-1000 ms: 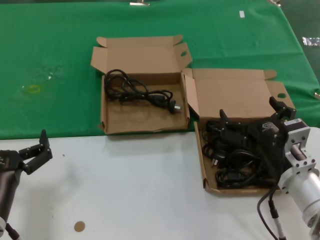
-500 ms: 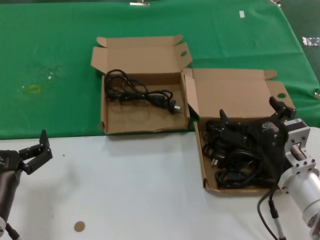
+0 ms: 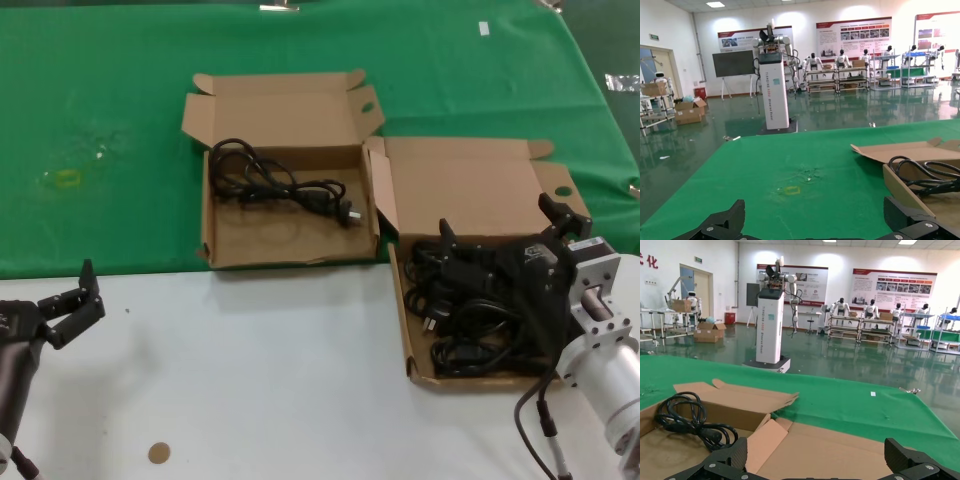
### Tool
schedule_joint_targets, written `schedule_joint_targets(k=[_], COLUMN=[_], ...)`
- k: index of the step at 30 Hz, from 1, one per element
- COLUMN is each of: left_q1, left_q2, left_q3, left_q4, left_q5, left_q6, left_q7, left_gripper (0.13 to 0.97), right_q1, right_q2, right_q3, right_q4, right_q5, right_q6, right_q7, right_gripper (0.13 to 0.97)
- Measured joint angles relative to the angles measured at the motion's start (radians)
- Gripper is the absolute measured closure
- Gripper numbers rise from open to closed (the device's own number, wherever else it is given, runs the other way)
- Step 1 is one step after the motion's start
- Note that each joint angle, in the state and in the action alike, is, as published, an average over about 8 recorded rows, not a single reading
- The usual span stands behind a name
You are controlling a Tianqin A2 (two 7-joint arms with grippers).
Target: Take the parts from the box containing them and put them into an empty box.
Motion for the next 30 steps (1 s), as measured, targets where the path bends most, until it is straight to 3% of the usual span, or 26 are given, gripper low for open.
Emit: schedule_joint_targets(k=[30], left_q1=[0.000], left_q2=[0.000], left_q3=[0.000], left_q4=[0.000], left_q5=[0.000], left_q6=[0.000], left_q7=[0.000], left_gripper=[0.132], right_q1=[0.000], right_q2=[0.000], right_q3=[0.000], right_q4=[0.000], right_q5=[0.000], right_q6=[0.000], right_q7=[0.000], right_gripper=[0.129])
